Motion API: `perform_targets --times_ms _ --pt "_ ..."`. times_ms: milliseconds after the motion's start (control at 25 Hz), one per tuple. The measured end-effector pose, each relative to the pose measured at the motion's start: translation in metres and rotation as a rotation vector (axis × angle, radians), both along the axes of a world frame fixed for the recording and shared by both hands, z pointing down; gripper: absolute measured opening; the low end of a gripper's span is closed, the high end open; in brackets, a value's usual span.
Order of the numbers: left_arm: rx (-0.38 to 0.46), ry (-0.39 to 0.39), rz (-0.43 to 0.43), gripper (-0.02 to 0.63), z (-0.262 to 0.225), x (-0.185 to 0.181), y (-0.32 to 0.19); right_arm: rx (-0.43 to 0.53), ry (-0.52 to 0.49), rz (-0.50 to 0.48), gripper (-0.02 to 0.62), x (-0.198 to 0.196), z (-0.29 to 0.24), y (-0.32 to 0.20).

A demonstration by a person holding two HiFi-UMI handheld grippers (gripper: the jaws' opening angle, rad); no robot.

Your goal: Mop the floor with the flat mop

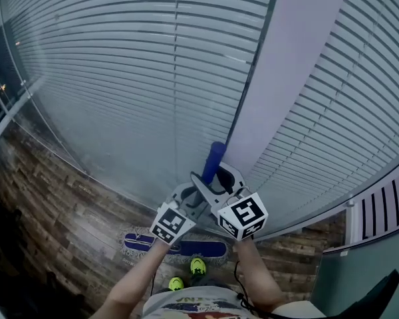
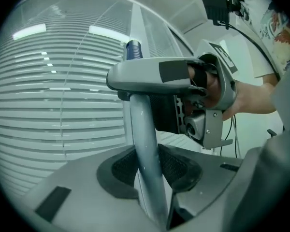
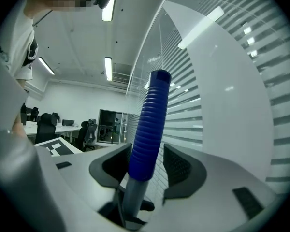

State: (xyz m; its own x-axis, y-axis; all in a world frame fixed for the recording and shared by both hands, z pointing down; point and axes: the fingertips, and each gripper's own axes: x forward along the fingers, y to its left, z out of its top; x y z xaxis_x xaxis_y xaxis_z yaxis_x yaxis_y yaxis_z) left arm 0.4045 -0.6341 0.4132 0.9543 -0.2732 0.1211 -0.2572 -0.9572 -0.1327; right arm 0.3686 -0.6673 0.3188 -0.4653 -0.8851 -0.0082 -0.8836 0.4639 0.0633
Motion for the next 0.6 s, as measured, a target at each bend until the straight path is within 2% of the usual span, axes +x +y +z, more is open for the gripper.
perform_targets --times_ms 160,240,280,400,480,600 --pt "0.007 0.021 0.008 0.107 -0.006 -0.02 0.031 0.038 -0.004 -0.031 0.195 -0.03 -0.014 0.028" --pt "0.017 0.023 0.017 0.107 -0.007 -0.032 0.049 0.05 -0.035 -0.037 0.134 -0.043 -0.017 0.045" --pt "0.025 0.026 0.027 0.107 -0.007 -0.038 0.058 0.053 -0.066 -0.046 0.125 -0.05 -0.018 0.055" --pt "0.039 0.031 0.122 0.107 -0.003 -0.056 0.098 0.065 -0.126 -0.093 0.104 -0.079 -0.022 0.095" --pt "0.038 0.054 0.199 0.118 -0.003 -0.064 0.126 0.063 -0.106 -0.124 0.1 -0.104 -0.022 0.125" --pt "0.041 0.053 0.23 0.124 0.0 -0.069 0.149 0.033 -0.053 -0.156 0.098 -0.126 -0.013 0.155"
